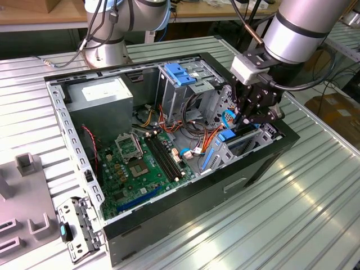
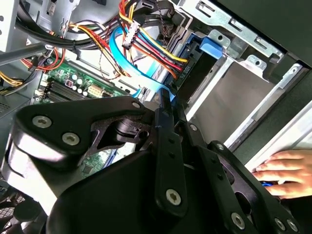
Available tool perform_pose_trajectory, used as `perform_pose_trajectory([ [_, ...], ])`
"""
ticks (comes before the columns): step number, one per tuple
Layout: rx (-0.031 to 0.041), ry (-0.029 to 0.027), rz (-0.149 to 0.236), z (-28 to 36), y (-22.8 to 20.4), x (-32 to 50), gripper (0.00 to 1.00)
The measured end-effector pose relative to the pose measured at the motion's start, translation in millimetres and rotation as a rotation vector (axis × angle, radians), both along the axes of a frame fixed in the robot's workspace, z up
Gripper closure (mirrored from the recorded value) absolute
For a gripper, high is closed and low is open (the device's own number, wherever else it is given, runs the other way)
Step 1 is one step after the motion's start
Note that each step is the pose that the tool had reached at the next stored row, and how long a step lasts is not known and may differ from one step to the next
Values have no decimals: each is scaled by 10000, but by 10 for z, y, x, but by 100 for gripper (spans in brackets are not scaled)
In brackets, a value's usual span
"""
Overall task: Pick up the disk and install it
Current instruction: 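Insert the second disk wire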
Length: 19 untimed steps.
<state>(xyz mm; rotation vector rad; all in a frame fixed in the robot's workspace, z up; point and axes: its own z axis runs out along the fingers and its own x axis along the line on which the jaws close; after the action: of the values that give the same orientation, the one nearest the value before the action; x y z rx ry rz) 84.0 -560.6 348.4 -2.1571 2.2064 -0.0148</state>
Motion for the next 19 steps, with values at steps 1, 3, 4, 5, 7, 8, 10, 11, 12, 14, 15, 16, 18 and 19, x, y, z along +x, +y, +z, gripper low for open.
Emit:
perform_pose_trajectory([
  [1,4,-2,0,-3,0,0,84],
  [3,6,-6,0,-5,0,0,84],
  [4,6,-11,0,-5,0,0,84],
  [5,12,-15,0,-7,0,0,84],
  [7,53,-62,-2,-8,-2,-4,84],
  [8,65,-118,-1,-8,-2,-10,84],
  [10,81,-218,3,-6,-5,-22,84],
  [11,89,-249,3,-6,-6,-26,84],
  [12,95,-264,3,-7,-9,-28,84],
  [14,109,-294,4,-12,-18,-30,84],
  [15,116,-297,4,-14,-22,-31,84],
  [16,122,-297,4,-18,-23,-31,84],
  [18,132,-297,3,-31,-25,-32,84],
  [19,138,-297,2,-40,-26,-32,84],
])
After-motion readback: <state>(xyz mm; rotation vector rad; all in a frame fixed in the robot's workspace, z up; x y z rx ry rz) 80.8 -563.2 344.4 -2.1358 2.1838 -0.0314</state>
